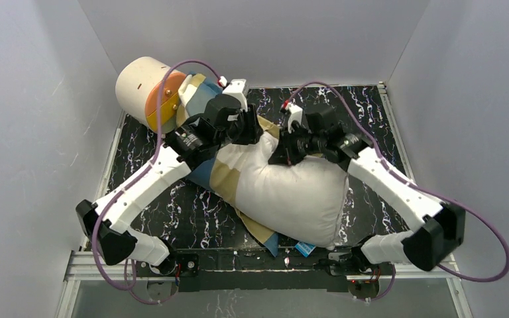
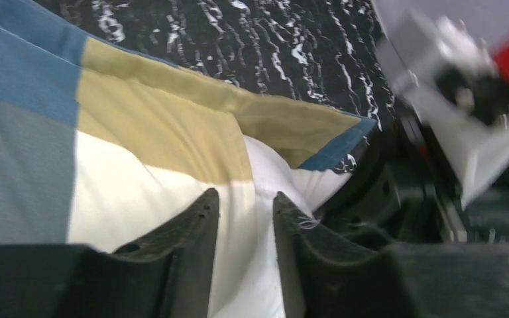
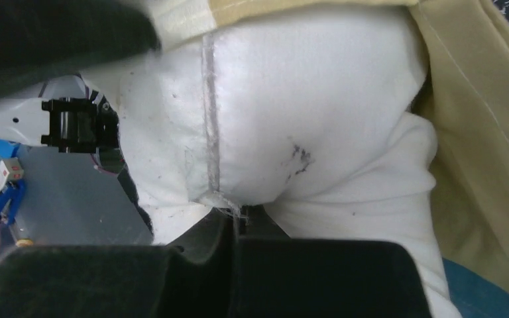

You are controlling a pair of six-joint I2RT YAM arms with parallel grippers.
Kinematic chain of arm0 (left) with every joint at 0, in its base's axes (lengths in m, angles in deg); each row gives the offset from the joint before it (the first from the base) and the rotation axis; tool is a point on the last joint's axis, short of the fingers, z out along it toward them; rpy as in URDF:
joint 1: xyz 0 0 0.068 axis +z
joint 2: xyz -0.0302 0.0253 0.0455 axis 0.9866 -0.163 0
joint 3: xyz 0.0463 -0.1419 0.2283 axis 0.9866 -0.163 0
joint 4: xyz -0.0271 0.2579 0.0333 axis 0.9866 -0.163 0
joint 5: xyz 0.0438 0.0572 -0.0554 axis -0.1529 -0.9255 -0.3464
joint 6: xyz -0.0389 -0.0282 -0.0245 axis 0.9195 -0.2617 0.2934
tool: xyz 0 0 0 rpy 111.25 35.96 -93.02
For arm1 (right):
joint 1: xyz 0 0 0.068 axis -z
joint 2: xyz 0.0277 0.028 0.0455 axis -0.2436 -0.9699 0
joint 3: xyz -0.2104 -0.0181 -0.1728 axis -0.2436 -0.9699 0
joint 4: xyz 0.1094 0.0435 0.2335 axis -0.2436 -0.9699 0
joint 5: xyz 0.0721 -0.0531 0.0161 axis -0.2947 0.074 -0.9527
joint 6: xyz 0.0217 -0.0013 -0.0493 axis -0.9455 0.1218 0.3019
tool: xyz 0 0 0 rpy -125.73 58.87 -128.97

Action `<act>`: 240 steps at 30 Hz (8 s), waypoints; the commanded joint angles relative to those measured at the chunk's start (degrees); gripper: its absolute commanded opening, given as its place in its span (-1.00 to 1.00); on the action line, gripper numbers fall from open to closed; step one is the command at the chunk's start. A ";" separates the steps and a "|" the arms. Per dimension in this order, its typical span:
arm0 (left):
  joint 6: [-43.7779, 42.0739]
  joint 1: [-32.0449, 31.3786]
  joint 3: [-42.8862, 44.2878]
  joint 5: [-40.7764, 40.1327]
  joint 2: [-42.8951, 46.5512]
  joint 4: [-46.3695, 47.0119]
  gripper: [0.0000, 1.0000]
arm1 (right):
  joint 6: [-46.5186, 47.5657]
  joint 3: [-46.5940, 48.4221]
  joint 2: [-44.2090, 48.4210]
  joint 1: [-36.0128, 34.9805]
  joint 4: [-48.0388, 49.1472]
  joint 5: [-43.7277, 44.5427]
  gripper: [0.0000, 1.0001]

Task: Put the pillow into the pillowcase
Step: Stuff the pillow into the pillowcase.

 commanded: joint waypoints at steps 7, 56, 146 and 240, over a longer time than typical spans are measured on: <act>0.95 -0.29 11.73 -12.45 4.65 -25.56 -0.11 | -8.77 -13.47 13.14 -14.76 12.30 18.70 -0.97; 6.99 -0.37 8.59 16.70 7.42 -4.47 -0.98 | -28.82 -18.76 6.37 -22.20 30.46 38.31 -0.97; -15.88 -1.07 -18.00 -19.96 7.04 2.51 0.20 | -30.26 -23.63 4.08 -3.32 39.71 35.31 -0.91; 11.63 16.23 -47.74 15.70 24.69 15.41 -1.00 | 10.10 9.75 -29.72 -23.01 20.38 57.22 -0.11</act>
